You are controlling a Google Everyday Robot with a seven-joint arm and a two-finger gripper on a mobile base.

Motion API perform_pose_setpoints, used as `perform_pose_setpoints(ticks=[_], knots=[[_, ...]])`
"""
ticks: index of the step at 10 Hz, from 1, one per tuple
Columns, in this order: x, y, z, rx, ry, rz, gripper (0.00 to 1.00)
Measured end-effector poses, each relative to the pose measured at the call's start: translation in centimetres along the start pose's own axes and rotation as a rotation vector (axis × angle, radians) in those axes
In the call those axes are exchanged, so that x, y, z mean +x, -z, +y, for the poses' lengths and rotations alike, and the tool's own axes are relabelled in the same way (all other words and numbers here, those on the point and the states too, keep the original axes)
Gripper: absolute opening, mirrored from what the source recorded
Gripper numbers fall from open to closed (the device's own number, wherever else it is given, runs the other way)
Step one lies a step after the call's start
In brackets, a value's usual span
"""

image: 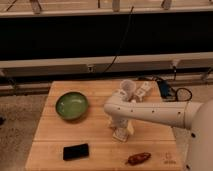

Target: Place the white sponge in the ceramic bowl

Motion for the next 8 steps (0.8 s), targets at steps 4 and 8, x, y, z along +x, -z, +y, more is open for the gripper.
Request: perform_pose_setpoints(ticks=[4,8], knots=[[-0.05,0.08,-0.02,-0.001,0.001,-0.001,0.55],[-0.19,0.52,-0.36,0.003,0.007,-0.001,0.18]])
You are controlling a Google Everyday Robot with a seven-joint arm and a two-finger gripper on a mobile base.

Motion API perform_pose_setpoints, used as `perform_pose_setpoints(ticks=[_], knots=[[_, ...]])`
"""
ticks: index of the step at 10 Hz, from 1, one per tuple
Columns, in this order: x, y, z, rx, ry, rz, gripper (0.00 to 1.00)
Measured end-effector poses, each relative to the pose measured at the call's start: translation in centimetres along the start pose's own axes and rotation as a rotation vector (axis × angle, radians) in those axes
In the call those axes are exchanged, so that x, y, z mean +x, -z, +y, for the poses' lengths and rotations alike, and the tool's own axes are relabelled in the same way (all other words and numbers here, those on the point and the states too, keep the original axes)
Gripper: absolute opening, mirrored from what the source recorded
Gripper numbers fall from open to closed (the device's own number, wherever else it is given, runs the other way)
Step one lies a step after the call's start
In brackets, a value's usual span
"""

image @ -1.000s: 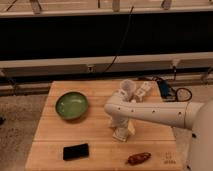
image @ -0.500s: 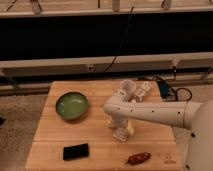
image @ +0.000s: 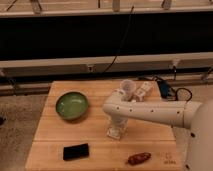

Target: Place the white sponge in the ceramic bowl

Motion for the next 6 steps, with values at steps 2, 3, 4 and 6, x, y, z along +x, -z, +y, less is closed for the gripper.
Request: perform_pose_setpoints(ticks=[2,3,4,6], knots=[[0.02,0.0,0.22,-0.004,-0.001,-0.001,0.05],[0.06,-0.12,0.37,-0.007,-0.002,-0.001,0.03],[0.17,-0.29,0.27,-0.007,0.003,0.0,0.03],[0.49,-0.74,-0.31,-0.009,0.021,0.009,0.03]])
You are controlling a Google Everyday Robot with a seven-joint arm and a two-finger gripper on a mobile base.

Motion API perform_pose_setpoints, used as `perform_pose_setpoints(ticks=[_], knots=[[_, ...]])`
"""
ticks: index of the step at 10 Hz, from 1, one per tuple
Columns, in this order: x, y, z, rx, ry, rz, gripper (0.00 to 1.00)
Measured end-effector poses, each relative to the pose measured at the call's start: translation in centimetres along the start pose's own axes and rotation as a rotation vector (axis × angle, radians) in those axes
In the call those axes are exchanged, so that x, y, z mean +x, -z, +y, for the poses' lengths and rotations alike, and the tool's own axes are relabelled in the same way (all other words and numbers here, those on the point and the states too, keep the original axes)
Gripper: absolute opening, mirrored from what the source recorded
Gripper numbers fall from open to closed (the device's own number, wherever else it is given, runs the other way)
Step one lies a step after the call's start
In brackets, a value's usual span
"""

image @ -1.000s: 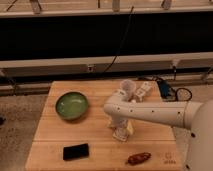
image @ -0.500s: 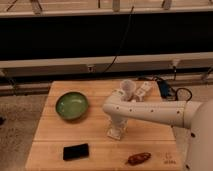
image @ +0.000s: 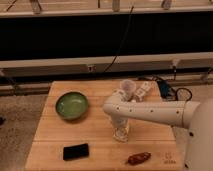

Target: Place the white sponge in the ceramic bowl

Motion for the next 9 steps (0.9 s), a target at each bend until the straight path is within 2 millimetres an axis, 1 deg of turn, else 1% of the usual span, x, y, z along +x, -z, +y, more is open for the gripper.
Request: perform_pose_setpoints(ticks=[6,9], knots=[[0.1,0.0,0.0,0.004,-0.002,0.001,0.03],[1.1,0.4,-1.7,0.001,0.007,0.012,0.03]])
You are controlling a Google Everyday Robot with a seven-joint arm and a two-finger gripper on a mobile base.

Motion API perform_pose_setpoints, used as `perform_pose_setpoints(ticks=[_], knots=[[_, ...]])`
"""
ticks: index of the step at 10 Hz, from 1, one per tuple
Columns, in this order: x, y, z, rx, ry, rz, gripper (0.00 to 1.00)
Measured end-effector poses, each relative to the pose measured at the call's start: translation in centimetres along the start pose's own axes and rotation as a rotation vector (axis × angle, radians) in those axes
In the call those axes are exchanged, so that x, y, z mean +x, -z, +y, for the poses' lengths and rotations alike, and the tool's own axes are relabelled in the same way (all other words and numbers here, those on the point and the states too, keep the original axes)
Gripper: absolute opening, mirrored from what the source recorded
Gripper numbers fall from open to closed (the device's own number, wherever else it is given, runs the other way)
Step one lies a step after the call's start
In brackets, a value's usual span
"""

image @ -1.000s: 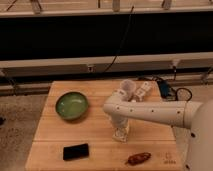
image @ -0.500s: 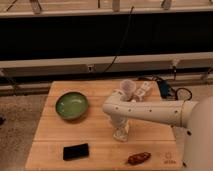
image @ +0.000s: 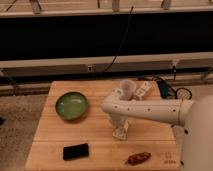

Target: Place the white sponge in the ceramic bowl

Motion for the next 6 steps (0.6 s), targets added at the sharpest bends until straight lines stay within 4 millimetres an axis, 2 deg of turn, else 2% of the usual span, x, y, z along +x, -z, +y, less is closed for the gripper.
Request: perform_pose_setpoints(ticks=[6], knots=[[0.6,0.3,-1.4,-0.002,0.013,0.008,0.03]])
